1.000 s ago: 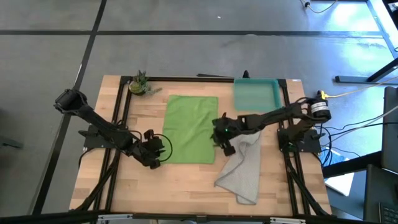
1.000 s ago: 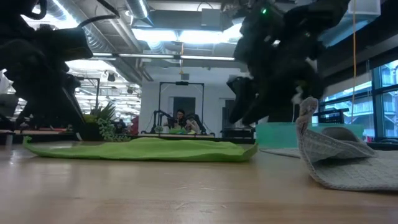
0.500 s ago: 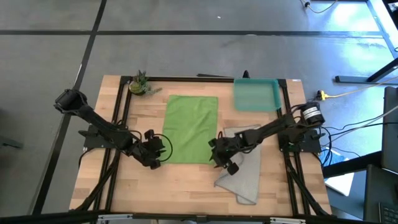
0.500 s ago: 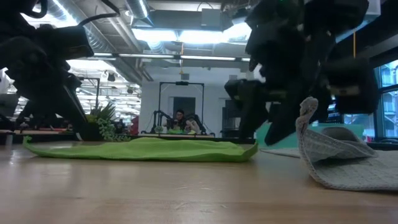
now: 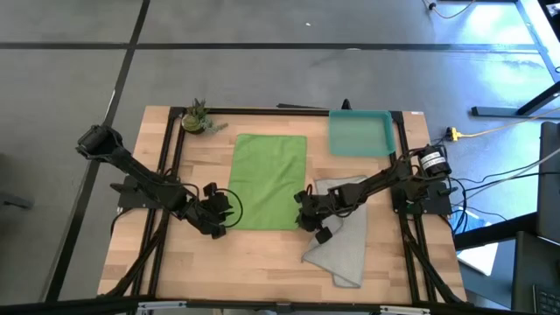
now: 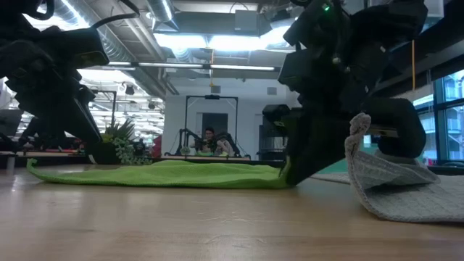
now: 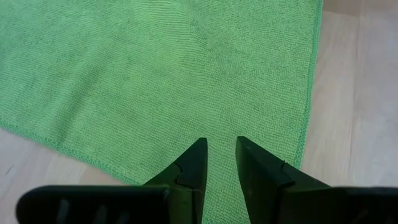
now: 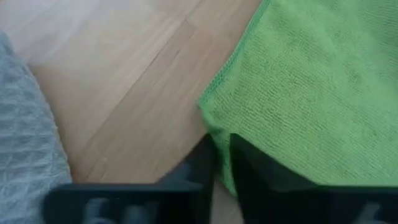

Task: Roll microfiber towels into tight, uniform cylinder then place into a basket
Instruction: Fold the green microfiber cloth

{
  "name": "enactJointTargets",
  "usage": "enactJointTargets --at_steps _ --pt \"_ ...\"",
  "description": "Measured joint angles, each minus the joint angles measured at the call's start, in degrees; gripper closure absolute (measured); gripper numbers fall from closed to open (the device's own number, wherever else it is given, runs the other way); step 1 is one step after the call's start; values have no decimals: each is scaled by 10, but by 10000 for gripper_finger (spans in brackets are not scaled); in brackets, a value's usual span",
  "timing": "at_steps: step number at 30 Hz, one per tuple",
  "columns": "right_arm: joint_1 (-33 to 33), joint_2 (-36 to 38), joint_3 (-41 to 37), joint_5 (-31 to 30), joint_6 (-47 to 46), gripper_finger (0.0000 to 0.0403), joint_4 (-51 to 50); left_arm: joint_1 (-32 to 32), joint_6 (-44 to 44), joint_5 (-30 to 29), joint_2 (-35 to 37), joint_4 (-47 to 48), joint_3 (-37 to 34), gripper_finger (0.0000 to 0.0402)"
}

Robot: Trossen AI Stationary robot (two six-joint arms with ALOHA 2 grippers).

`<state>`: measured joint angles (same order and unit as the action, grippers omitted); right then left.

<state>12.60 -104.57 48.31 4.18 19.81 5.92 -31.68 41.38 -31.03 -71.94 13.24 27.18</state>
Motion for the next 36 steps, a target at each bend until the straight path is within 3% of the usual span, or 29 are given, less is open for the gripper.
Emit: enactJointTargets --at_steps 2,8,20,31,36 --pt "-4 0 0 -1 0 391 3 0 0 0 0 0 0 321" --pt "-33 8 5 -5 3 397 12 0 0 0 0 1 0 321" --pt "-147 89 26 -107 30 399 8 0 0 0 0 5 0 321" --pt "-279 83 26 -108 12 401 52 3 0 -1 0 7 0 321" --pt "-309 80 26 -101 12 401 63 6 4 -24 0 0 0 321"
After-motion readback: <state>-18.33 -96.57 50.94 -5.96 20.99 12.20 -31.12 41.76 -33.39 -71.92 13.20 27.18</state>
